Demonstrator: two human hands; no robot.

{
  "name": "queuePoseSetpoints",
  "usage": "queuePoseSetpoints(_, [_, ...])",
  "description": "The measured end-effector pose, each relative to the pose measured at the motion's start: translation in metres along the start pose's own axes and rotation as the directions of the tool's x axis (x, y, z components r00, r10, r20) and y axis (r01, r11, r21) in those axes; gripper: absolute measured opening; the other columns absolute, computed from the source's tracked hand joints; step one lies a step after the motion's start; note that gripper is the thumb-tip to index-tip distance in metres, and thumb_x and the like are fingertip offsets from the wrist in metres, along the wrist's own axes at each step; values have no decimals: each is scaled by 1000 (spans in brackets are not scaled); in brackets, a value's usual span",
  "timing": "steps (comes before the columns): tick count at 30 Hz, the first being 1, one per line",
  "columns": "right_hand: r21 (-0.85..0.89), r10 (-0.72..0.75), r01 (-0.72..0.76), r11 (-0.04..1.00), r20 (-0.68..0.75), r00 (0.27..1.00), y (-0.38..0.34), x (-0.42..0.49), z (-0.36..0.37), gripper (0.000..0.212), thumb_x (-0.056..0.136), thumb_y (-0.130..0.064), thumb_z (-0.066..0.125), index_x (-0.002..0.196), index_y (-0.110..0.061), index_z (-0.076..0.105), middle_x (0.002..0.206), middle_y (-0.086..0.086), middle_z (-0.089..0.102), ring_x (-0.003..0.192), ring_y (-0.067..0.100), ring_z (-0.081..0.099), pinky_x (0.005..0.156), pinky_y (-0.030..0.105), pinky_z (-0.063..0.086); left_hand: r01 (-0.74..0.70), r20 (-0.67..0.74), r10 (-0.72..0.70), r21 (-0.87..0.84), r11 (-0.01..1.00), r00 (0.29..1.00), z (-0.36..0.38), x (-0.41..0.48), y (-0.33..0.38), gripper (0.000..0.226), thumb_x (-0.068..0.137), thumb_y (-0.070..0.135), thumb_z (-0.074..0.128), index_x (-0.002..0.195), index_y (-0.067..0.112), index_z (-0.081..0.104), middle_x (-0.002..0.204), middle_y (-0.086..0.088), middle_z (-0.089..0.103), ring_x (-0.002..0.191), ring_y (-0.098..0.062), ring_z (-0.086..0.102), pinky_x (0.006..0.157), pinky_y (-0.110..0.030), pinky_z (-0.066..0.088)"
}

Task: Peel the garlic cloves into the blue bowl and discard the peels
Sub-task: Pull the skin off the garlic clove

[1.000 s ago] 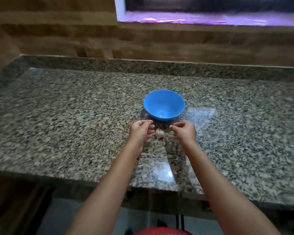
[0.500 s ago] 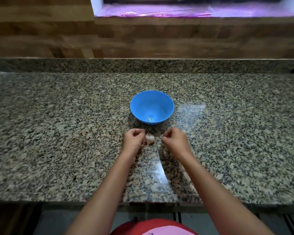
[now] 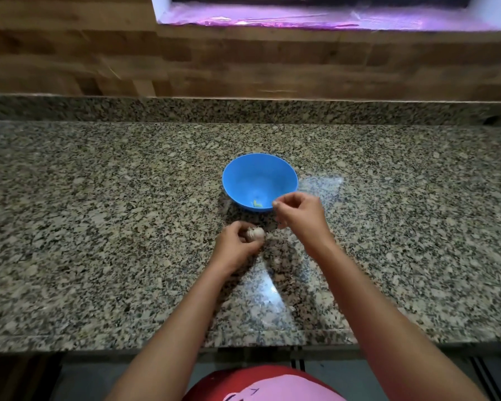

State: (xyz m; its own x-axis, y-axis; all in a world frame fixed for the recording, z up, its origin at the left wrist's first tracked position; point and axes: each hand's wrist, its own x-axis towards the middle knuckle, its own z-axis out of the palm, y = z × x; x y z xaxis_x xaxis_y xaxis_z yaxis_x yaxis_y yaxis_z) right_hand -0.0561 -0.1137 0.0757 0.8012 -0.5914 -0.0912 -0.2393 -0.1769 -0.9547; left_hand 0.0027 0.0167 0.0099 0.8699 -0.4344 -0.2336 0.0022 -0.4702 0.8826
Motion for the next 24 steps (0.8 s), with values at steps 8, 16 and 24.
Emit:
queuePoseSetpoints(8, [11,93,-95,995,132,987,30,-27,8,20,81,-11,72,98,-2,67,89,13,71,84,25,69,75,36,58,-14,34,28,-352,936,999,-3,-18,10,32,74,5,76,99,18,62,97,-2,70,91,-12,67,77,-22,55])
queuePoseSetpoints(16, [-11,33,-32,999,126,991,28,-26,8,25,78,-20,75,97,-5,69,85,6,72,81,18,70,79,35,58,-30,76,73,-455,890,994,-10,-21,11,42,75,-1,73,115,9,63,103,-7,70,92,-13,67,78,-22,54])
queuePoseSetpoints(24, [-216,-92,97,971,34,995,32,-30,19,23,82,-29,72,93,-10,67,79,-1,68,74,12,66,71,30,57,-63,-1,68,-408,911,998,-3,-25,12,34,79,-3,69,113,3,64,91,-3,69,81,-6,66,69,-13,53])
